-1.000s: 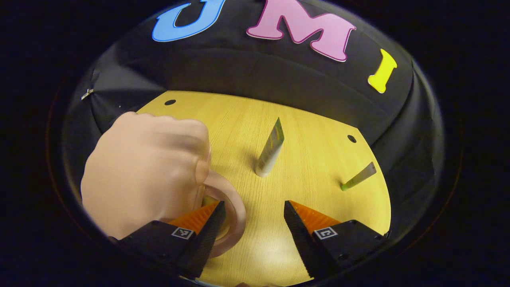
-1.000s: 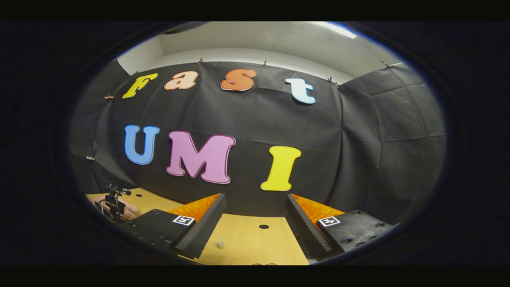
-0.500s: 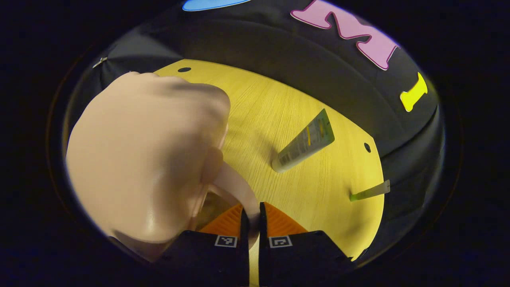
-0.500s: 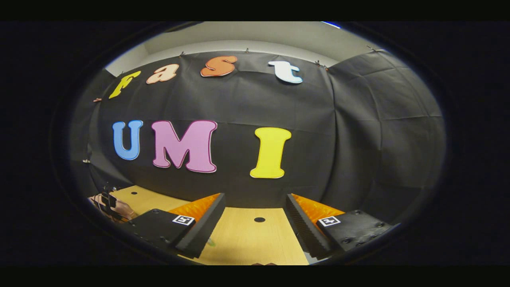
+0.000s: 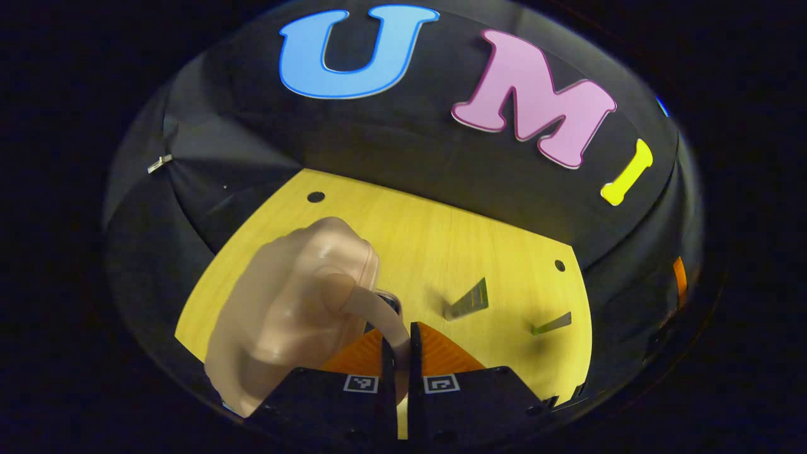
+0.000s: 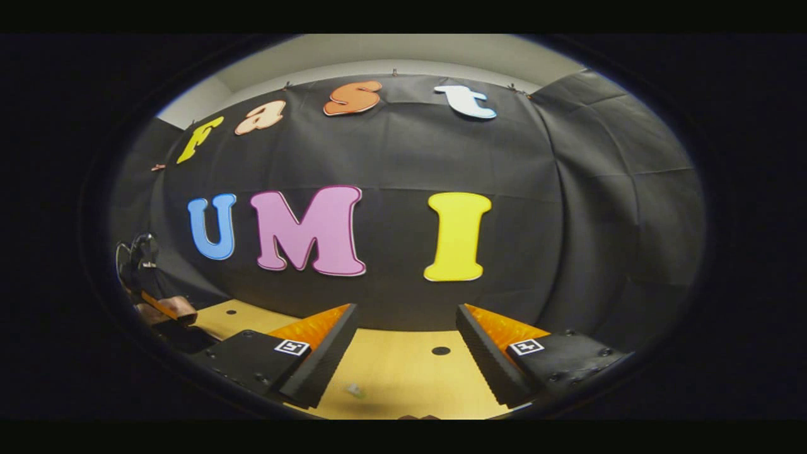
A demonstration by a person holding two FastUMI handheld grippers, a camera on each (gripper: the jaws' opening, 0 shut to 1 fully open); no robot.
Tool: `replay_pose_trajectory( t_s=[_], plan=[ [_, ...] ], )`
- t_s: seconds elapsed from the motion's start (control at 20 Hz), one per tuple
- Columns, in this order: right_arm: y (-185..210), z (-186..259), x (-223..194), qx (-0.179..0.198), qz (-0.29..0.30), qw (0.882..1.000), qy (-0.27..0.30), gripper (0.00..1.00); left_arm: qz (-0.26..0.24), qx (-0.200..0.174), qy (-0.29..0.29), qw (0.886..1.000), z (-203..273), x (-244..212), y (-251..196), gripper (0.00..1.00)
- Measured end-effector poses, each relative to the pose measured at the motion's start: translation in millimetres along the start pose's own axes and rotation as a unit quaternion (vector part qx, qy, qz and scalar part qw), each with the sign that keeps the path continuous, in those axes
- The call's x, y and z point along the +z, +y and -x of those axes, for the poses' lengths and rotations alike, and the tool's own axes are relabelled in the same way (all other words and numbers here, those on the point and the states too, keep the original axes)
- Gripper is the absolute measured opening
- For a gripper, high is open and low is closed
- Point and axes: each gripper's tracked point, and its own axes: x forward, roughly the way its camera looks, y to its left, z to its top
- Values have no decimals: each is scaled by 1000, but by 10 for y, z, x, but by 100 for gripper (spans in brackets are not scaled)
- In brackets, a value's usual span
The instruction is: First open the suitcase, pack the skin care products into it, and then close the suitcase.
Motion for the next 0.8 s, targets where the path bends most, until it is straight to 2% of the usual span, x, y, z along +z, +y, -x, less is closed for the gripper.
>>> replay_pose_trajectory(
  t_s=[0.05,0.1,0.15,0.3,0.5,0.6,0.7,0.8],
  plan=[
    [126,-29,23,6,-2,1000,-3,99,20,0,-9,1000,92,149,221,11],
    [244,-46,36,8,0,1000,-2,92,38,1,-23,999,157,310,466,11],
    [334,-55,67,6,3,1000,-4,98,45,6,-33,998,202,459,753,11],
    [675,-23,181,-10,-18,1000,-6,98,27,32,-40,998,257,687,1680,11],
    [1159,-24,229,-31,-16,999,4,98,61,5,-34,998,60,844,2561,11],
    [1461,-13,301,-29,-12,999,10,98,101,-12,-21,995,-104,820,2965,11],
    [1631,-16,380,-35,7,999,5,98,145,-34,-8,989,-280,790,3340,11],
    [1827,-11,349,-32,8,999,16,98,197,-75,12,977,-385,720,3636,11]
  ],
)
